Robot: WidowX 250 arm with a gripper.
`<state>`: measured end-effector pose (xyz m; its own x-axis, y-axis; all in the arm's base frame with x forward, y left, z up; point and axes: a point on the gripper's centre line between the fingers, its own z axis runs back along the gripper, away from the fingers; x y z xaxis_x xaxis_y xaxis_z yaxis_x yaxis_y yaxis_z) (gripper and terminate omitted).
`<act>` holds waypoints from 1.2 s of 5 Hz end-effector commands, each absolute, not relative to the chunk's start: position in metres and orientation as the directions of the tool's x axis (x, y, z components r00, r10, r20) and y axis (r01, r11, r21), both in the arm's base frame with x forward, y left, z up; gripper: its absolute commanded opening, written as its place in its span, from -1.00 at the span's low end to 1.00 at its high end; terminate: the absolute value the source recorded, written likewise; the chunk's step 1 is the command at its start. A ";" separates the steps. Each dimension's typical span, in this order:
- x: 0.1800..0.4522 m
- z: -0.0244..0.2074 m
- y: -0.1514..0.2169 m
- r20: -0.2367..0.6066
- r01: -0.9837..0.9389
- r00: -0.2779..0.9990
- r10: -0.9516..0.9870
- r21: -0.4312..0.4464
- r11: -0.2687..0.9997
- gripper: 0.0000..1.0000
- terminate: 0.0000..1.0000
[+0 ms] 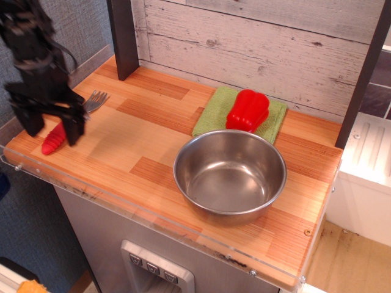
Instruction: Place the spatula near the green cloth.
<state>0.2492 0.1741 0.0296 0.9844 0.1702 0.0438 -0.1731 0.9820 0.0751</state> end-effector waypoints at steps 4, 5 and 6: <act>0.279 0.028 0.201 0.090 -0.159 0.985 0.147 0.146 0.976 1.00 -1.00; 0.279 0.014 0.200 0.065 -0.162 0.986 0.155 0.125 0.979 -1.00 -1.00; 0.279 0.008 0.195 0.057 -0.154 0.987 0.148 0.113 0.982 -1.00 -1.00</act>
<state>0.2814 0.1948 0.0075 0.9861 0.1562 0.0566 -0.1615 0.9811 0.1067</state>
